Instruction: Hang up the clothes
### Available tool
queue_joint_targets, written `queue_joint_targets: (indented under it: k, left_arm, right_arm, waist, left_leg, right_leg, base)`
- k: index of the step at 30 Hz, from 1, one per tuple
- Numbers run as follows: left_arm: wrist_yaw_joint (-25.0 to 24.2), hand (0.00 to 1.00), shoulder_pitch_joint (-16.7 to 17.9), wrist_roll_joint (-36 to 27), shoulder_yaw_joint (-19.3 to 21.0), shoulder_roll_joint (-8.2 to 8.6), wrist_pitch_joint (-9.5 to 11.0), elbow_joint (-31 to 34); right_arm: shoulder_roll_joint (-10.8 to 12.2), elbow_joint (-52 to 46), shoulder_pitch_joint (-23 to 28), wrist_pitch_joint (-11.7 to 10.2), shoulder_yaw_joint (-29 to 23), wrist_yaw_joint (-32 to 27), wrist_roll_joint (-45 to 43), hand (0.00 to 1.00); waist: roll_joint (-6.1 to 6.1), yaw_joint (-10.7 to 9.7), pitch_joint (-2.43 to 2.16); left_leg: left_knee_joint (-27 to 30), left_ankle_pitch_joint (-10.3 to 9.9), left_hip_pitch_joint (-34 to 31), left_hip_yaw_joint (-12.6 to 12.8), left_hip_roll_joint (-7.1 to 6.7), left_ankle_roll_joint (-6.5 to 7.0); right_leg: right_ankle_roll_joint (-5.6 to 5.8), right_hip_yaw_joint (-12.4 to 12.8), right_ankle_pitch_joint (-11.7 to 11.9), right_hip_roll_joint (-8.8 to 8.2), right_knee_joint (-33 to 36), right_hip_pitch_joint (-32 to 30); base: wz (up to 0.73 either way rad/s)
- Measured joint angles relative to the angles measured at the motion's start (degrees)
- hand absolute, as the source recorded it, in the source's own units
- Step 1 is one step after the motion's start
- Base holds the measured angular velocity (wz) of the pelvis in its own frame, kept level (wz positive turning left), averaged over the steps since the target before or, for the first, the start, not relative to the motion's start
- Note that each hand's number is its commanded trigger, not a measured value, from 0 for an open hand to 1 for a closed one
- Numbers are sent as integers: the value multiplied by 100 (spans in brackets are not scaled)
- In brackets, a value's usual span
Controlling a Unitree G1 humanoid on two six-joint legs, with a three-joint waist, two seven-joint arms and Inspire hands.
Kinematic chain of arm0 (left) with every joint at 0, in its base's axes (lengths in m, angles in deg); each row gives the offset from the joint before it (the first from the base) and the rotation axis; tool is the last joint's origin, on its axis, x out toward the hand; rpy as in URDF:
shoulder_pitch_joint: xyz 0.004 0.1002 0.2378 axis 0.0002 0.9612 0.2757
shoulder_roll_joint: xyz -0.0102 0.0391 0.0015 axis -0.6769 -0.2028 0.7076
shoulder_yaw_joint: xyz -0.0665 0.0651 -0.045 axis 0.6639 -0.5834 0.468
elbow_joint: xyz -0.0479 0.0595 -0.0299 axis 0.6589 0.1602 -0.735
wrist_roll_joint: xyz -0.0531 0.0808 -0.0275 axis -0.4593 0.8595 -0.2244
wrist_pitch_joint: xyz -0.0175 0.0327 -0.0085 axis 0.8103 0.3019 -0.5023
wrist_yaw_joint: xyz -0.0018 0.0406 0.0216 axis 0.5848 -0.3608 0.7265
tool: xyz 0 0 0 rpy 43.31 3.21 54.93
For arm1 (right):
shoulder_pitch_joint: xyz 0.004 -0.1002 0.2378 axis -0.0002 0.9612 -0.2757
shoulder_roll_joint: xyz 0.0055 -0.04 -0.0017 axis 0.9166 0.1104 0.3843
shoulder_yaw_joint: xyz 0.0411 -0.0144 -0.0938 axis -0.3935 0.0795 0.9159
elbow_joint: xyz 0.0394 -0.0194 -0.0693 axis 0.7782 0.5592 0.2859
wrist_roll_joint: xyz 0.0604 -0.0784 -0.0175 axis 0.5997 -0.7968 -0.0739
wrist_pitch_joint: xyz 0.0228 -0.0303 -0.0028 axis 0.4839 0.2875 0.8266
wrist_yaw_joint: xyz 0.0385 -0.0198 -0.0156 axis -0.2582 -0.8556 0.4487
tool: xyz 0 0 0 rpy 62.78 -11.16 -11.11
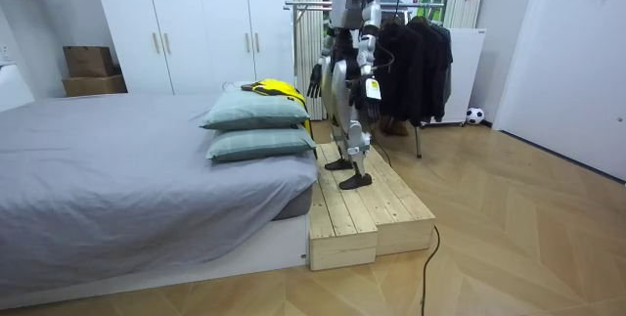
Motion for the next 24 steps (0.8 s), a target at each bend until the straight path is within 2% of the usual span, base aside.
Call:
queue_joint_targets:
  k: [9,13,18,21,24]
  left_arm:
    - [499,0,212,24,125,-59,21,404]
    - [753,0,197,41,169,-59,33,478]
    - [1350,0,207,277,349,-117,61,1113]
    - [1666,0,191,322,319,-116,225,1512]
    - [1841,0,164,898,281,-52,329,2003]
  right_arm:
    - [-75,7,-9,23,-93,-301,-183,0]
    - [-101,29,-1,18,-93,-392,-185,0]
    - [-187,-4,21,19,-134,-422,-188,0]
    - [-260,-9,33,-13,-158,-430,-245,0]
    - [-240,-30,35,-100,-257,-430,-351,0]
  waist:
    - [182,51,-10]
    - [220,50,8]
    - [249,34,7]
    - [285,-19,2]
    - [263,-134,-5]
  left_leg:
    - [-18,-11,18,-54,-33,19]
    - [-13,-11,57,-90,-52,20]
    - [-13,0,18,-157,-83,37]
    - [18,4,-11,-217,-110,43]
    - [36,15,-56,-277,-143,62]
  right_leg:
    - [18,-65,-34,2,-2,55]
    - [31,-52,-59,-7,6,71]
    - [42,-92,-98,-64,38,38]
    - [59,-172,-107,-74,92,33]
    - [82,-223,-123,-102,94,24]
  base:
    - [4]
    - [0]
    - [7]
    - [6]
    - [16]
